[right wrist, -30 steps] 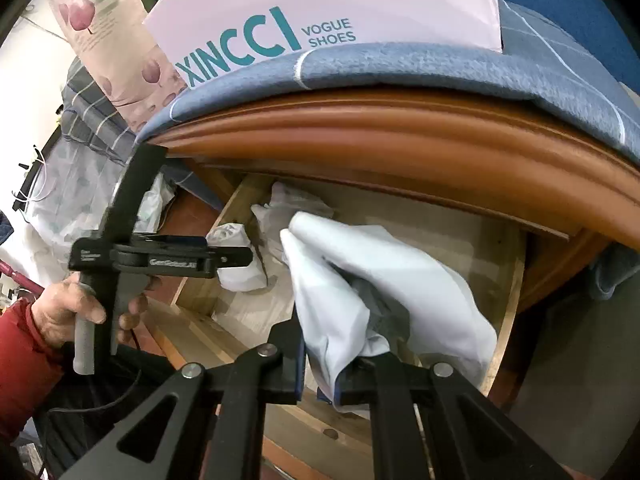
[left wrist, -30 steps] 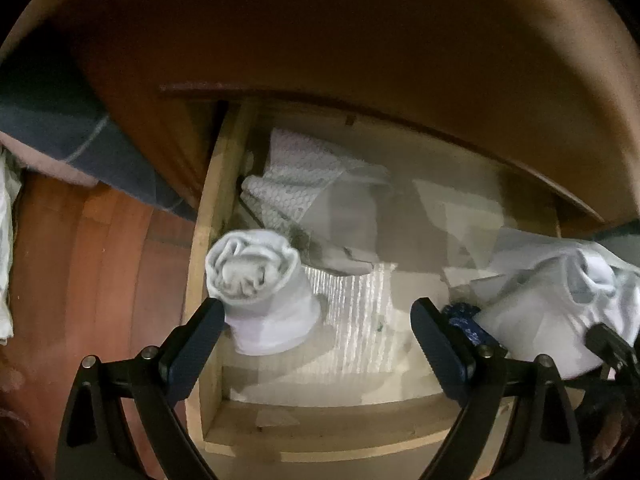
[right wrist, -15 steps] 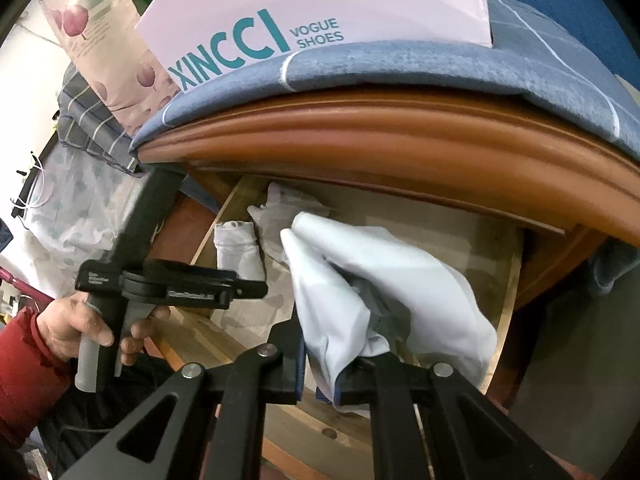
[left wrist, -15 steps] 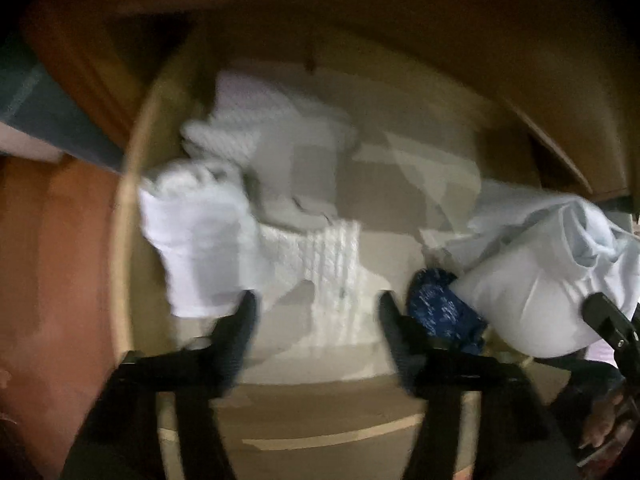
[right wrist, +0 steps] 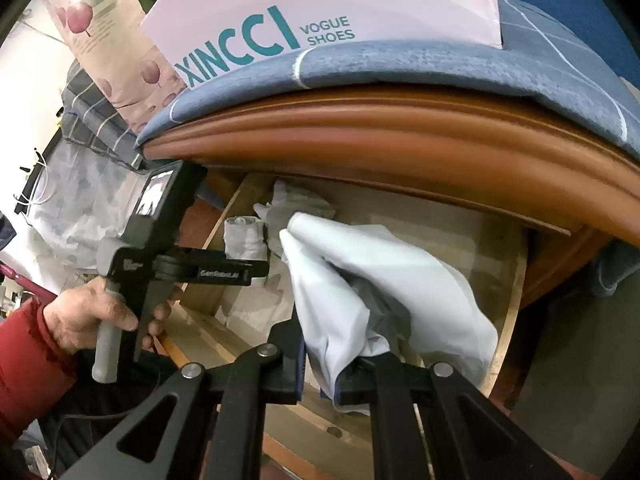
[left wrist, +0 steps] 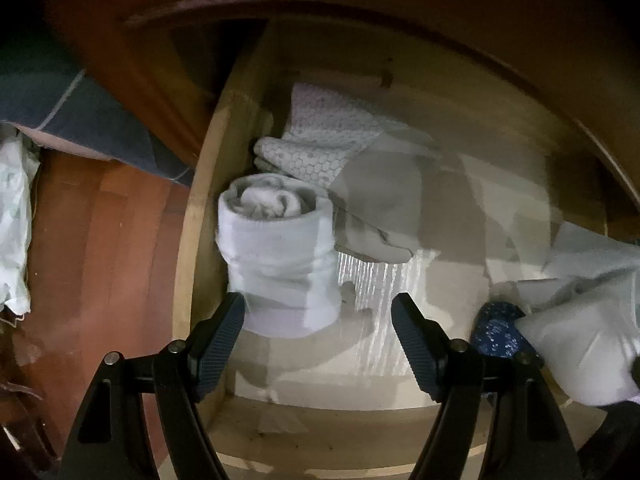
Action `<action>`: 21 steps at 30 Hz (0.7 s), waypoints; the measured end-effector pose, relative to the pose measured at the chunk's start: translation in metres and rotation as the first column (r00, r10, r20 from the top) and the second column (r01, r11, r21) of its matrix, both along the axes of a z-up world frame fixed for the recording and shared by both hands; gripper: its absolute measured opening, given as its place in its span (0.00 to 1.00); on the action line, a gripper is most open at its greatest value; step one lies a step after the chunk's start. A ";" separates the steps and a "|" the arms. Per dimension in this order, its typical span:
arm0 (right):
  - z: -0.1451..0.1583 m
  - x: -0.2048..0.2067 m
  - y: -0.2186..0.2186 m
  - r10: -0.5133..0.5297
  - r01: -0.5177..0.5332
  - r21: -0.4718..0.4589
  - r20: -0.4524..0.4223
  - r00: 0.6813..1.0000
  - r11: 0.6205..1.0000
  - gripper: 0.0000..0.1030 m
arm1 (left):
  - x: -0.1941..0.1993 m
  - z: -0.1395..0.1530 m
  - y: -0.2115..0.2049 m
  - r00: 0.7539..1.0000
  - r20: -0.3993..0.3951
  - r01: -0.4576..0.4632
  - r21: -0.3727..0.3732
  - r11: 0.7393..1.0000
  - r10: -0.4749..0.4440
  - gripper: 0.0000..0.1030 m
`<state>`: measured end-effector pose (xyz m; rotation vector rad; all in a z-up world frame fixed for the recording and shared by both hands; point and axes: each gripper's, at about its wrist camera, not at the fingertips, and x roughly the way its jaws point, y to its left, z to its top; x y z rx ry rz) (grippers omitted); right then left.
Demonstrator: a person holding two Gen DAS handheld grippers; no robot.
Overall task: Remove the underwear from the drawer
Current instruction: 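Move the left gripper into the drawer toward the rolled white sock, then grasp the rolled white sock with the left gripper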
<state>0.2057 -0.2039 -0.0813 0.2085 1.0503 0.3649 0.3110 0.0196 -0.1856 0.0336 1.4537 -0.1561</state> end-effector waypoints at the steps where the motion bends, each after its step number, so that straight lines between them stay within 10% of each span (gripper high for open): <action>1: 0.000 0.000 0.000 0.001 -0.001 0.000 0.000 1.000 1.000 0.09 | 0.001 -0.001 0.000 1.000 -0.002 0.000 0.006 1.000 0.000 0.71; 14: 0.000 0.002 -0.001 0.013 -0.013 0.010 -0.003 1.000 1.000 0.09 | 0.023 -0.030 -0.036 0.995 -0.097 0.042 0.136 0.990 -0.029 0.79; 21: -0.002 0.004 -0.004 0.012 -0.011 0.011 -0.007 1.000 1.000 0.09 | 0.038 -0.041 -0.044 0.990 -0.138 0.049 0.193 0.980 -0.023 0.62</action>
